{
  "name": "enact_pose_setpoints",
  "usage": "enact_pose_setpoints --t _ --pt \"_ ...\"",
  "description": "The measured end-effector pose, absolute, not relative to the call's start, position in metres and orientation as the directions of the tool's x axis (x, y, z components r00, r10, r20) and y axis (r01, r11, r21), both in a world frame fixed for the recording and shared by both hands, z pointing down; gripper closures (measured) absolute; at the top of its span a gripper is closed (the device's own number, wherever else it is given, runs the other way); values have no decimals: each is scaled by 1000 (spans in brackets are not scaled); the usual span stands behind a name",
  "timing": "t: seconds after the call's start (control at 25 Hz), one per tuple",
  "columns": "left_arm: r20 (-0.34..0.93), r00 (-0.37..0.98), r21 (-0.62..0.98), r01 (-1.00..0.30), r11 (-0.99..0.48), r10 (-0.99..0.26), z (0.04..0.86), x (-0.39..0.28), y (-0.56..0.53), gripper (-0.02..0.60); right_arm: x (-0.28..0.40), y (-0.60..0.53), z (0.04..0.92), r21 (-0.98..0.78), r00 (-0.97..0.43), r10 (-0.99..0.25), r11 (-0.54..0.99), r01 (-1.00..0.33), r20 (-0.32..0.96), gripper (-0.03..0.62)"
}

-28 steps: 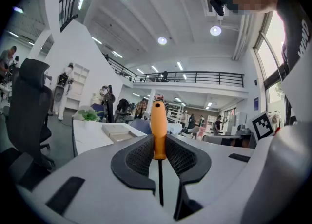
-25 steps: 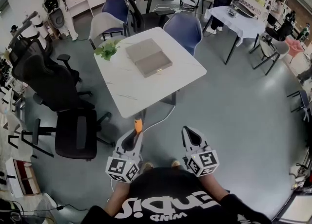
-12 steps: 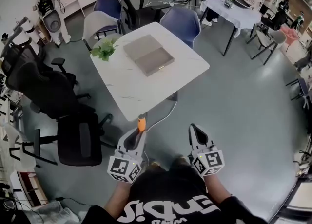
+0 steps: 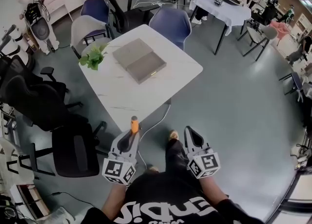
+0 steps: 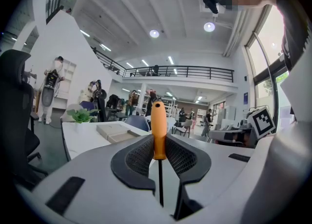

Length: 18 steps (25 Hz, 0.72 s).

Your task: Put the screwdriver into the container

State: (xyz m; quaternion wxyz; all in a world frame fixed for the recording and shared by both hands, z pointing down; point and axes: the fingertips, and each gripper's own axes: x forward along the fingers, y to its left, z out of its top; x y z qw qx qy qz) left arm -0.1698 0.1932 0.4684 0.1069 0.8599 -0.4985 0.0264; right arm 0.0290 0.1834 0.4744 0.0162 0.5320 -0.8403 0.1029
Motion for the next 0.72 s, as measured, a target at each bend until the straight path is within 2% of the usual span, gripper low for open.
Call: enact_pose_setpoints --t 0.32,0.72 --pt "120 480 144 -874 -464 -869 451 -153 96 499 46 85 464 -160 -462 -878 442 -882 124 582" --pt "145 386 164 -917 -363 -911 446 -139 -25 499 62 -40 456 -157 -562 -813 541 -826 152 582"
